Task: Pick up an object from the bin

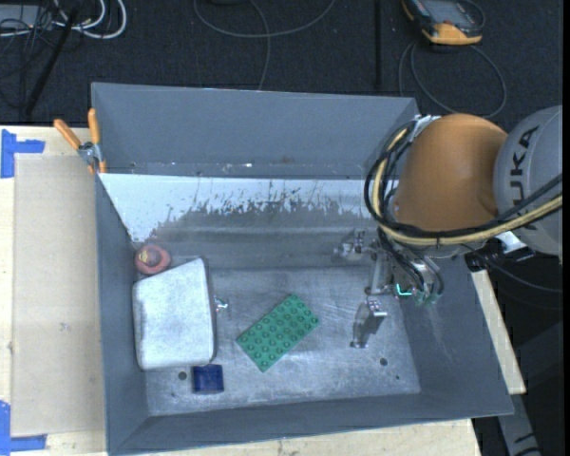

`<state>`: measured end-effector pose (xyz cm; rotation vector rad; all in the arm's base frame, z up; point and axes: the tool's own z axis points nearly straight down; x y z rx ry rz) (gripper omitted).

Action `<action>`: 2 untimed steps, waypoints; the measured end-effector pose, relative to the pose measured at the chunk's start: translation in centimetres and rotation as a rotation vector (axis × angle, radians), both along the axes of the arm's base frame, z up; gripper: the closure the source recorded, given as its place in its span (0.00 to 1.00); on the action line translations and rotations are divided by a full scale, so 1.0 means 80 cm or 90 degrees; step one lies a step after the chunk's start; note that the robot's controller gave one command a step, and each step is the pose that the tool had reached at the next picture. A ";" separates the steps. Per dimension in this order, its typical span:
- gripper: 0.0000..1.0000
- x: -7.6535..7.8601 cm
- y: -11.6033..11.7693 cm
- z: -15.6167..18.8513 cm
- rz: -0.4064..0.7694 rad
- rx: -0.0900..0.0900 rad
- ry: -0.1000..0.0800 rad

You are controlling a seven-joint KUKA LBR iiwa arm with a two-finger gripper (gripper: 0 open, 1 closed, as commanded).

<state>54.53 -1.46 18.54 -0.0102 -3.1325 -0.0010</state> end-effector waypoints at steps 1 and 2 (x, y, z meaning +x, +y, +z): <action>0.00 0.014 0.086 -0.143 0.298 0.001 -0.007; 0.00 0.007 0.084 -0.105 0.315 0.001 -0.007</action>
Offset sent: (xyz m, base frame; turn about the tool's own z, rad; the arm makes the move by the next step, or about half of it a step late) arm 0.0102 0.0688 -0.1154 -0.4707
